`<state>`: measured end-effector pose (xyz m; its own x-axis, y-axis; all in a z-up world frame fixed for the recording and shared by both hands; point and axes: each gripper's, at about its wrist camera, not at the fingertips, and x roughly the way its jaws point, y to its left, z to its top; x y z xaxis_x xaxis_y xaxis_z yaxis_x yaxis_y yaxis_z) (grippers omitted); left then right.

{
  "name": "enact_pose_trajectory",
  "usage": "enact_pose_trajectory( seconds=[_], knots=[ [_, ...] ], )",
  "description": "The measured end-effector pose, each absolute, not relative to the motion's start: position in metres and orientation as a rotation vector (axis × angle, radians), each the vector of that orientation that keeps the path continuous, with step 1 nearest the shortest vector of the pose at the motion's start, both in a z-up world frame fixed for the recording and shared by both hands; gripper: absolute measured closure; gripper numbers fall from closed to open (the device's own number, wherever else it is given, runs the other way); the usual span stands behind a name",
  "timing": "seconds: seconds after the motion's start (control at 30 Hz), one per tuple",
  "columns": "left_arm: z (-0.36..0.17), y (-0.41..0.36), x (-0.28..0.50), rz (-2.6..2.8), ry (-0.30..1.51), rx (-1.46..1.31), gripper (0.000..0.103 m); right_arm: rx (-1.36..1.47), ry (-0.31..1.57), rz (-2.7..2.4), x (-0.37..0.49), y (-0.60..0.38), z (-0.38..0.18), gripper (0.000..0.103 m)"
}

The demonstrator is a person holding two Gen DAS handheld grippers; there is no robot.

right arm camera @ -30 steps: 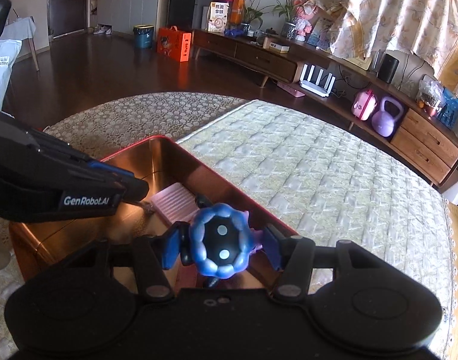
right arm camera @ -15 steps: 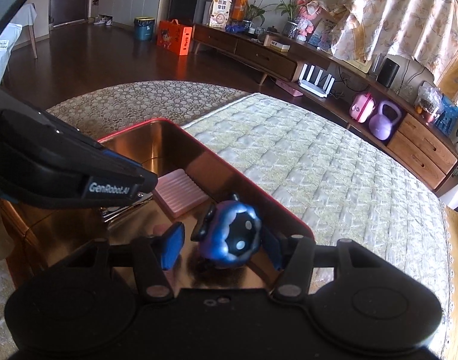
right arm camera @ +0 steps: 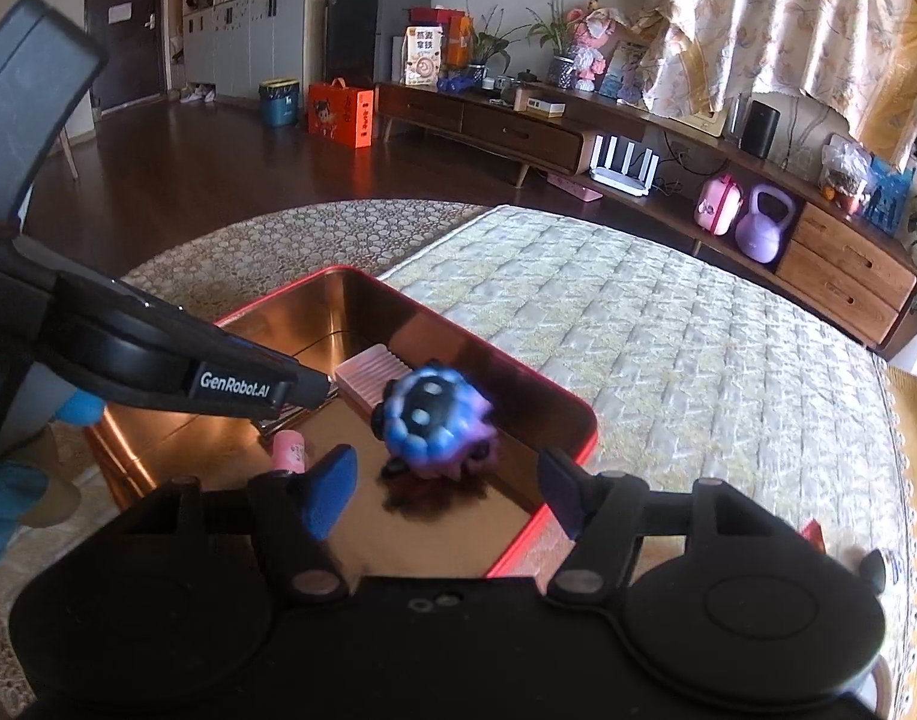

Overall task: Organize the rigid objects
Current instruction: 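Lower the toy and clippers into the red tin and open both tools, then withdraw both tools from the red tin toward the remaining items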

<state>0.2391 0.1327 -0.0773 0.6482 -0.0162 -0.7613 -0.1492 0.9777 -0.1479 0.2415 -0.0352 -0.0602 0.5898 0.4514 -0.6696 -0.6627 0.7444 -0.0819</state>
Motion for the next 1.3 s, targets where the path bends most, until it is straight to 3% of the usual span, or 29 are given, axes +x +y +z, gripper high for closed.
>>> enact_pose_trajectory(
  seconds=[0.63,0.73,0.83,1.1,1.3],
  knots=[
    [-0.028,0.077,0.173,0.055,0.739,-0.100,0.089,-0.096,0.651,0.637,0.183,-0.124,-0.021,0.023],
    [-0.025,0.068,0.166,0.058,0.735,-0.093,0.074,-0.063,0.645,0.617,0.175,-0.145,-0.019,0.020],
    [-0.024,0.058,0.156,0.052,0.706,-0.097,0.031,-0.045,0.639,0.595,0.167,-0.162,-0.019,0.017],
    [-0.020,0.024,0.148,0.011,0.705,-0.100,0.028,-0.006,0.625,0.507,0.155,-0.212,-0.021,0.006],
    [-0.018,-0.004,0.155,-0.020,0.709,-0.101,0.017,0.012,0.614,0.428,0.160,-0.254,-0.024,0.000]
  ],
)
